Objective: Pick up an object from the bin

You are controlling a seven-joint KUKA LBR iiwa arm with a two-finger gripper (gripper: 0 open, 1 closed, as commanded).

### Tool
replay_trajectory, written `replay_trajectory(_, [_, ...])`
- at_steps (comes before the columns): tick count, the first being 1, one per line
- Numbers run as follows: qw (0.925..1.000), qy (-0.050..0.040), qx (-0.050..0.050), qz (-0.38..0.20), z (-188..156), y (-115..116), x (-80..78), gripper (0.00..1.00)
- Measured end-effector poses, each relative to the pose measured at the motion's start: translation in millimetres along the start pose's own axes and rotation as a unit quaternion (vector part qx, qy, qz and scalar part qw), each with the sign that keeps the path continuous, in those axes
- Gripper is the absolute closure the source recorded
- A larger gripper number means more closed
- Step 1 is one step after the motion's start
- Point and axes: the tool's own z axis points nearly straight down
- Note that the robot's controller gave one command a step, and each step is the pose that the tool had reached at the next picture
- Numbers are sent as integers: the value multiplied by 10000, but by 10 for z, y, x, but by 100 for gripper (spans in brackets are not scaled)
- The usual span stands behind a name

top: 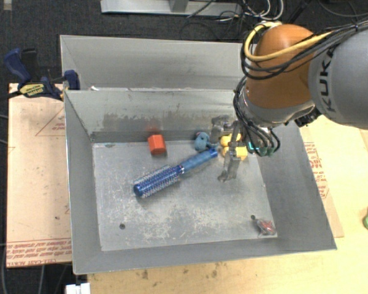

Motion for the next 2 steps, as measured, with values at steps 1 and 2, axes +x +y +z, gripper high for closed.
replay_trajectory(1, [9936, -25, -4, 1129, 1314, 79, -277, 0])
replay_trajectory(2, [9936, -32, -2, 1125, 1292, 78, -280, 100])
